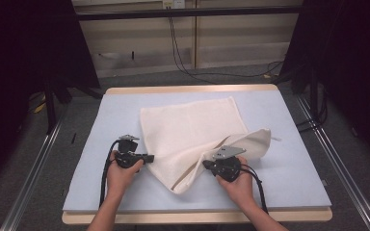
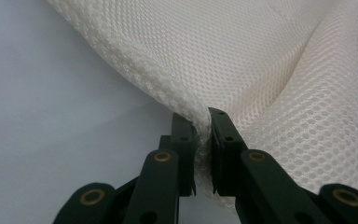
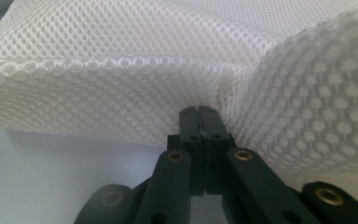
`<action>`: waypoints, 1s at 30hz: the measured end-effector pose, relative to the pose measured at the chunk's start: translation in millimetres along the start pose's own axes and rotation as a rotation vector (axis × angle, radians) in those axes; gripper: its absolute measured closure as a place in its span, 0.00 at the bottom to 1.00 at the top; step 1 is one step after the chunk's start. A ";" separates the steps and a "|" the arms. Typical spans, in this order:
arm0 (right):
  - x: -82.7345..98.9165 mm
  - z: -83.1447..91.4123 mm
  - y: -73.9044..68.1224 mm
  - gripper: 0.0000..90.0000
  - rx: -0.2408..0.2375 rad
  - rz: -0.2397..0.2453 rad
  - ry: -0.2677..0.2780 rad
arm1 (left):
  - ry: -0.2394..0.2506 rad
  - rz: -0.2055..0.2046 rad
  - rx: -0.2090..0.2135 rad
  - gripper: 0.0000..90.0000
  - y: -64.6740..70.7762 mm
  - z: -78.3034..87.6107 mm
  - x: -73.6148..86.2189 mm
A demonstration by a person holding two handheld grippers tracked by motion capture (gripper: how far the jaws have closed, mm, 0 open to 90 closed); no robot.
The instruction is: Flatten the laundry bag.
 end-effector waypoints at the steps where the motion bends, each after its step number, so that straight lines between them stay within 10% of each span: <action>1: -1.0 -1.2 1.0 1.00 -0.001 0.002 -0.001 | 0.013 0.003 -0.006 0.92 -1.8 0.8 -2.3; 16: -25.7 -24.3 16.9 1.00 0.062 0.038 0.003 | 0.057 0.026 -0.039 0.93 -22.7 1.8 -14.7; 30: -4.5 -1.9 3.2 0.99 0.008 -0.006 0.023 | 0.093 -0.049 -0.007 0.63 9.8 20.9 -17.4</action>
Point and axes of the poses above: each handheld gripper's, and its own axes: z roughly backward along the jaws, x roughly out of its underside, y roughly to its right, the point moved 5 cm from there along -z, roughly forward along the jaws, and after that the axes turned 3 degrees about -y, right-handed, at the moved point
